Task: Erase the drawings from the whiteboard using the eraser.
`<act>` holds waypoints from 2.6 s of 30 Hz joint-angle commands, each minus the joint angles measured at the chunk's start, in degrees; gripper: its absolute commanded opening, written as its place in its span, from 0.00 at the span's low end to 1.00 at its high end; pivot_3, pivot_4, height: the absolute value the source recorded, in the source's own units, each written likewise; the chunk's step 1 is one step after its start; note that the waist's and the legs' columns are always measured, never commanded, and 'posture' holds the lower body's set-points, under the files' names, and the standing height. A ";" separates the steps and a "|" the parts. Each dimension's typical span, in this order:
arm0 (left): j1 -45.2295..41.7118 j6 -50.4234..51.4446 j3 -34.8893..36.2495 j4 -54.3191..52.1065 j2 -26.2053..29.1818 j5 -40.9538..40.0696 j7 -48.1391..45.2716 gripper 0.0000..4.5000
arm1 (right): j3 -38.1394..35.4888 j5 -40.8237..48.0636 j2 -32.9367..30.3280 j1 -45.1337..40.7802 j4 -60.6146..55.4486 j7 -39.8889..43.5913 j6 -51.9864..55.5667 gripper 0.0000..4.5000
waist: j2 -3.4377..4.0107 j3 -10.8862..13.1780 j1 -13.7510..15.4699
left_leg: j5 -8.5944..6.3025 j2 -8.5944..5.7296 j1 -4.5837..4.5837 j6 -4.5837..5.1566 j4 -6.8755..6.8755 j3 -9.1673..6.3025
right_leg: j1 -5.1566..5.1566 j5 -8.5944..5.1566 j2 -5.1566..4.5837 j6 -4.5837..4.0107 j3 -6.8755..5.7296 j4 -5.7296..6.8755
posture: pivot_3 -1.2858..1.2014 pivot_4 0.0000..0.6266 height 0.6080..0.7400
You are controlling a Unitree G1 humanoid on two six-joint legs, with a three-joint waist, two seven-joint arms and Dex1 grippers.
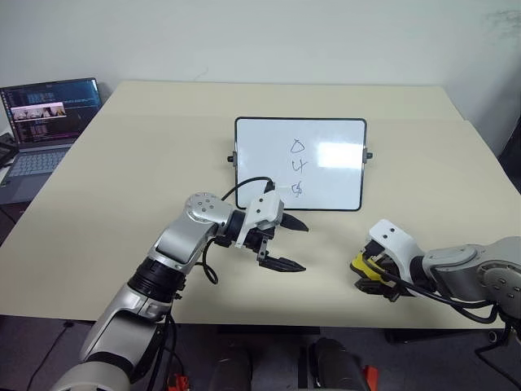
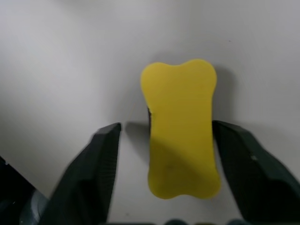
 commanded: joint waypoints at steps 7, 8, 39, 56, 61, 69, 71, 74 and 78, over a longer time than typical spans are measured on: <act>-0.32 0.38 1.05 -2.23 0.26 -0.49 0.80 1.00 | -0.30 -2.23 0.46 -0.99 0.84 0.31 0.48 1.00 | 0.00 0.00 0.02 | 0.03 0.00 0.00 0.04 0.02 0.00 | 0.00 0.00 0.00 0.01 0.00 0.00 | 0.52 0.24 1.00; -0.32 0.42 1.05 -2.27 0.25 -0.48 0.86 1.00 | -0.45 -2.41 0.62 -1.10 0.92 0.38 0.48 1.00 | -0.01 0.01 0.03 | 0.03 0.00 0.00 0.04 0.02 0.00 | 0.00 0.00 0.00 0.01 0.00 0.00 | 0.52 0.24 1.00; -1.44 1.73 6.52 0.46 0.04 -1.56 7.12 1.00 | -3.82 -6.87 -0.03 -12.12 1.35 6.09 -0.02 0.27 | 0.00 0.03 -0.08 | 0.03 0.00 -0.03 0.04 0.00 -0.01 | -0.04 -0.01 0.00 0.00 -0.01 0.01 | 0.52 0.24 1.00; -3.80 -2.21 19.30 7.10 3.39 4.76 29.82 1.00 | 12.52 -35.53 16.58 -37.53 27.68 11.46 -31.72 0.27 | 0.01 0.05 -0.42 | 0.04 0.00 -0.50 0.02 -0.03 -0.03 | -0.64 0.02 -0.01 -0.02 -0.05 0.17 | 0.52 0.24 1.00; -1.23 0.26 20.03 3.23 5.29 3.59 29.36 1.00 | 16.00 -44.05 20.27 -41.90 37.87 15.99 -43.46 0.27 | 0.01 0.05 -0.82 | 0.07 0.00 -0.72 -0.03 -0.06 0.02 | -0.96 0.02 -0.01 -0.04 -0.02 0.27 | 0.52 0.24 1.00; 1.81 3.99 20.14 -1.61 7.63 3.11 28.62 1.00 | 20.15 -55.74 27.87 -50.00 56.42 22.70 -58.67 0.27 | 0.05 0.07 -1.95 | 0.06 0.00 -0.67 0.00 -0.07 0.01 | -0.98 0.03 -0.01 -0.05 -0.02 0.39 | 0.52 0.24 1.00; 1.95 4.60 20.39 -2.18 8.08 2.93 28.59 1.00 | 19.75 -57.25 29.37 -51.26 60.00 24.42 -61.34 0.27 | 0.05 0.07 -1.97 | 0.06 0.00 -0.67 0.00 -0.07 0.01 | -0.98 0.03 -0.01 -0.05 -0.02 0.40 | 0.52 0.24 1.00; 2.37 5.59 20.89 -3.45 8.74 2.27 28.66 1.00 | 19.19 -60.01 31.01 -52.92 65.47 24.87 -65.19 0.27 | 0.06 0.08 -2.01 | 0.06 0.00 -0.67 0.00 -0.07 0.01 | -0.98 0.03 -0.01 -0.05 -0.02 0.38 | 0.52 0.24 1.00; 2.93 6.32 20.97 -4.66 9.07 1.86 28.90 1.00 | 17.64 -62.12 32.74 -54.25 70.25 24.89 -68.70 0.27 | 0.07 0.09 -1.99 | 0.06 0.00 -0.68 -0.01 -0.07 0.01 | -0.99 0.03 -0.01 -0.05 -0.02 0.39 | 0.52 0.24 1.00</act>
